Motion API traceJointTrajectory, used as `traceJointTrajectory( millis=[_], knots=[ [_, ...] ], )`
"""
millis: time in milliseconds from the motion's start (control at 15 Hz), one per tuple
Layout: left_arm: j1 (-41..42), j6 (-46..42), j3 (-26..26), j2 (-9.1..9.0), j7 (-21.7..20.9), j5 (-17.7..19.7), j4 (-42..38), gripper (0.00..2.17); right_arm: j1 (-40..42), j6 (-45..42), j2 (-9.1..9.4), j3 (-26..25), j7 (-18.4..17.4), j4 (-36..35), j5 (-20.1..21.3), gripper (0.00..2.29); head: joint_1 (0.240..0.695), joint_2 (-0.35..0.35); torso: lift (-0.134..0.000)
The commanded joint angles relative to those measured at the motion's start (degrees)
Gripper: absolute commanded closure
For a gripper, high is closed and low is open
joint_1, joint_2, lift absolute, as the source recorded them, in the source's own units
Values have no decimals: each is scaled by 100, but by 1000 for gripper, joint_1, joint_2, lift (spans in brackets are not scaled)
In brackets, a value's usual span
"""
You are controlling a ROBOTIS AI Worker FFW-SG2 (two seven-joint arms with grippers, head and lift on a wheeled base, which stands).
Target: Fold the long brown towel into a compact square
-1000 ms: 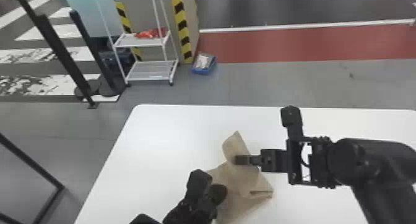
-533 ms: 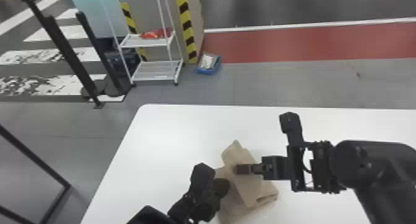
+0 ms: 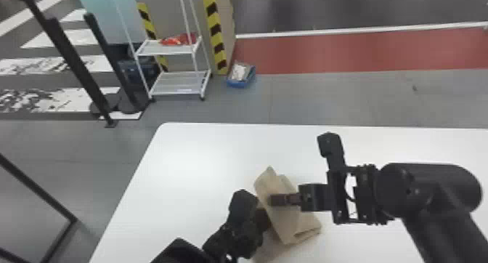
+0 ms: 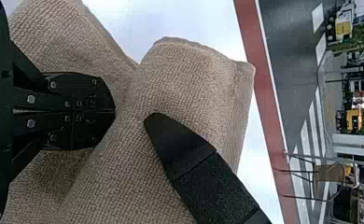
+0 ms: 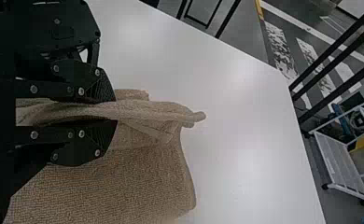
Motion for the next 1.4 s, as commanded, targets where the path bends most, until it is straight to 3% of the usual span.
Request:
traceJointTrajectory(
  millis=[0, 133, 467, 600, 800, 1333],
  knots=[
    [-1, 0, -1, 7, 0, 0, 3, 1693, -2, -34, 5, 58, 0, 51, -26, 947, 695, 172, 0],
    [-1, -18, 8, 7, 0, 0, 3, 1693, -2, -34, 5, 67, 0, 95, -88, 731, 695, 176, 0],
    [25, -18, 78, 33, 0, 0, -23, 1693, 33, -16, 5, 146, -17, 95, -62, 704, 695, 191, 0],
    [34, -18, 78, 42, 0, 0, -32, 1710, 59, -16, 5, 199, -26, 95, -88, 394, 695, 195, 0],
    [87, -35, 157, 51, 9, 0, -146, 1710, 86, 36, 5, 190, -17, 95, -88, 228, 695, 203, 0],
    [394, -264, 746, 139, 114, -176, -735, 1710, 68, 72, 5, 181, 106, 298, -229, 228, 695, 252, 0]
  ],
)
